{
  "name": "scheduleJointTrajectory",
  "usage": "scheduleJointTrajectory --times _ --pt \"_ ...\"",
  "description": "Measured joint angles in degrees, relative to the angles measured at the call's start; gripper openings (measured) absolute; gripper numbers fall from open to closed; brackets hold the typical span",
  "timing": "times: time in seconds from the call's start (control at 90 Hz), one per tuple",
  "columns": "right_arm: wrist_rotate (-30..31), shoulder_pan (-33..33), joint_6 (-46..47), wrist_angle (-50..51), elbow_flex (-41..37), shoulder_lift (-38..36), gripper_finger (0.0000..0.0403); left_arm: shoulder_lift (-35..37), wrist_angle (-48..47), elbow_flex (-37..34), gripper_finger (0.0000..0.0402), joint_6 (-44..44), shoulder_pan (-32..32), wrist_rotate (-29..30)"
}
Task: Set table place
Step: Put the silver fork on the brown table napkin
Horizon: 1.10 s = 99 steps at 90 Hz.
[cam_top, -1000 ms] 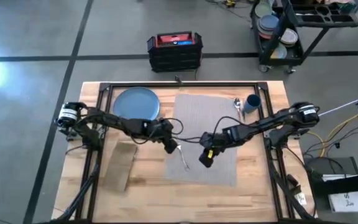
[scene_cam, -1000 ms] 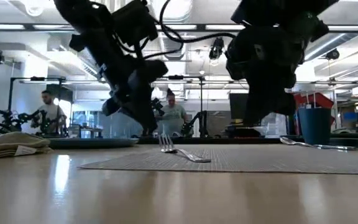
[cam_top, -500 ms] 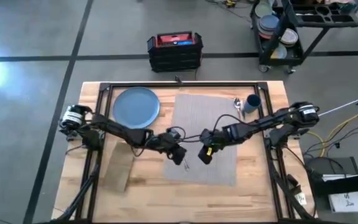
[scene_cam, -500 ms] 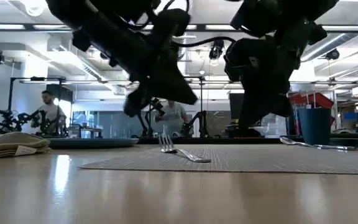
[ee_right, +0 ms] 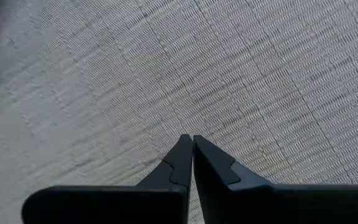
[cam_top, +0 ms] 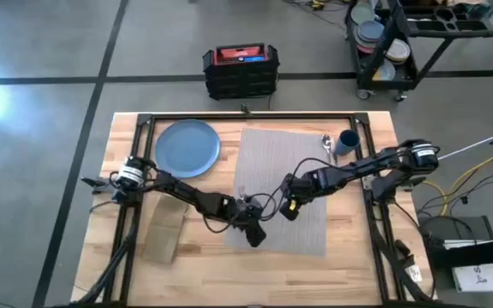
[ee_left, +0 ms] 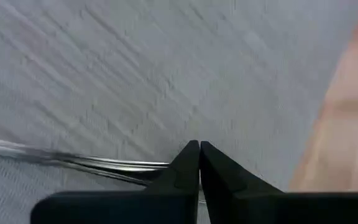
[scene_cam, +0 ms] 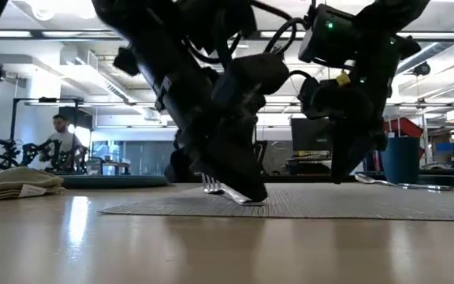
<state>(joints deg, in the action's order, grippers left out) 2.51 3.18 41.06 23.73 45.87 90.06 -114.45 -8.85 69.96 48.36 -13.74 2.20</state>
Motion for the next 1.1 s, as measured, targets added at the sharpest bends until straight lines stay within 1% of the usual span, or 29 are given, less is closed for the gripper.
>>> scheduleJointTrajectory --times 0.267,0.367,0.5,0.567,0.667,0.744,0.811,0.956,1.1 --pt "-0.9 -0.1 0.1 -0.4 -2.3 -0.1 0.0 1.9 -18.8 3.6 0.0 -2.9 -0.3 0.1" --pt "-0.9 -0.1 0.2 -0.3 -2.5 -0.1 0.0 3.5 -21.0 3.4 0.0 -2.9 -0.5 0.0" --pt "-0.9 -0.1 0.5 -0.4 -2.5 -0.2 0.0 7.2 -21.3 3.3 0.0 -2.4 -0.6 0.4" --pt "-0.4 -0.1 1.0 -0.4 -2.5 -0.3 0.0 8.8 -22.0 2.9 0.0 0.4 -0.6 3.8" --pt "0.8 -0.1 1.4 -0.4 -2.6 -0.4 0.0 10.5 -23.2 1.6 0.0 10.6 0.0 10.3" --pt "1.0 -0.2 1.4 -0.4 -2.6 -0.4 0.0 10.8 -23.9 0.1 0.0 18.5 1.3 11.4" --pt "1.3 -0.3 1.4 -0.4 -2.6 -0.4 0.0001 10.6 -24.7 -1.1 0.0002 22.8 2.3 11.3" --pt "1.6 -0.6 1.3 -0.4 -2.6 -0.4 0.0022 10.7 -24.3 -2.1 0.0028 24.6 3.7 11.3" --pt "1.6 -0.5 1.0 -0.4 -2.6 -0.4 0.0067 10.8 -24.1 -2.1 0.0077 24.4 4.5 11.3"
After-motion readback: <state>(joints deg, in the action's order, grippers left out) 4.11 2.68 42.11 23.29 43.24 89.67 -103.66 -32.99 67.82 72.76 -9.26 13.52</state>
